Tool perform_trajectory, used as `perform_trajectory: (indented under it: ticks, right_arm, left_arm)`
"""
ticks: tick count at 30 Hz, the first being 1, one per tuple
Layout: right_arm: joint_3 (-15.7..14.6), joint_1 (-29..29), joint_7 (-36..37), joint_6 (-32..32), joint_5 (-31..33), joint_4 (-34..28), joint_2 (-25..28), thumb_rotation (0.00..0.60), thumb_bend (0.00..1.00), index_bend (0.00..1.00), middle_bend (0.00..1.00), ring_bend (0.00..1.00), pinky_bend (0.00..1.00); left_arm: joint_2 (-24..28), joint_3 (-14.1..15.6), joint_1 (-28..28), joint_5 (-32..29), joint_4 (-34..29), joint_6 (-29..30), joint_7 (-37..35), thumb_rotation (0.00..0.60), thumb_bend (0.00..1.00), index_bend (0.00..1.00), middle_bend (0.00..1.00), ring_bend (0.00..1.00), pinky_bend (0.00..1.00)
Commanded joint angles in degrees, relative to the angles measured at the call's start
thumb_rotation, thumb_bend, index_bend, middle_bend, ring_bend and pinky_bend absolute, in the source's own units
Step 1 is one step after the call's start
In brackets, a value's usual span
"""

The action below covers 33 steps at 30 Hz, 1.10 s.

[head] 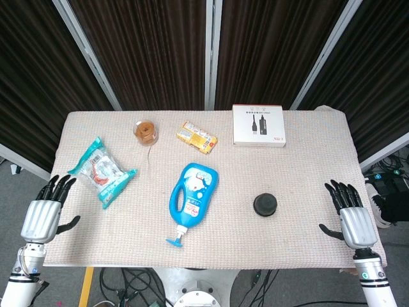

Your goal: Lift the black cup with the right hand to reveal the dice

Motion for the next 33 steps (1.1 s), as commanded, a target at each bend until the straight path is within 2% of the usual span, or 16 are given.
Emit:
perform_trajectory:
  ticks: [1,8,13,20,27,33]
  right_arm:
    - [-0.02,-0.03,0.08,-0.06,0.10,0.09,-0.07,0.600,0.01,0.00,0.03,0.00,0.00]
    - [-0.61,0.28,3.16,-2.53,1.06,-0.24,0.13,0.600,0.01,0.00,0.03,0.00,0.00]
    - [-0.23,0.93,2.54,-3.93,1.91,-0.69,-0.36,0.600,0.01,0.00,0.05,0.00,0.00]
    - [-0.64,2.95,4.81,-8.35,2.36,-1.16,-1.67,0.600,0.01,0.00,0.07,0.00,0.00]
    - [0.96,5.86,1.87,-12.30,4.35,-1.95,-4.35,0.600,0.02,0.00,0.08,0.00,0.00]
    - [2.28,8.72,2.51,-17.17,7.17,-1.45,-7.95,0.600,0.04,0.00,0.09,0.00,0.00]
  left_arm:
    - [-0.03,0.04,-0.02,0.08,-0.01,-0.01,-0.03,0.600,0.17,0.10,0.07,0.00,0.19]
    - [-0.21,0.28,-0.11,0.36,-0.22,-0.24,0.05,0.600,0.17,0.10,0.07,0.00,0.19]
    - [-0.27,0.12,-0.43,0.22,-0.07,-0.70,-0.44,0.600,0.17,0.10,0.07,0.00,0.19]
    - [0.05,1.13,0.36,0.85,0.14,-0.12,-1.01,0.600,0.17,0.10,0.07,0.00,0.19]
    - [0.29,1.50,0.81,0.87,0.90,-0.01,-2.23,0.600,0.17,0.10,0.07,0.00,0.19]
    - [0.62,1.21,0.89,1.10,1.89,0.44,-3.98,0.600,0.18,0.10,0.07,0.00,0.19]
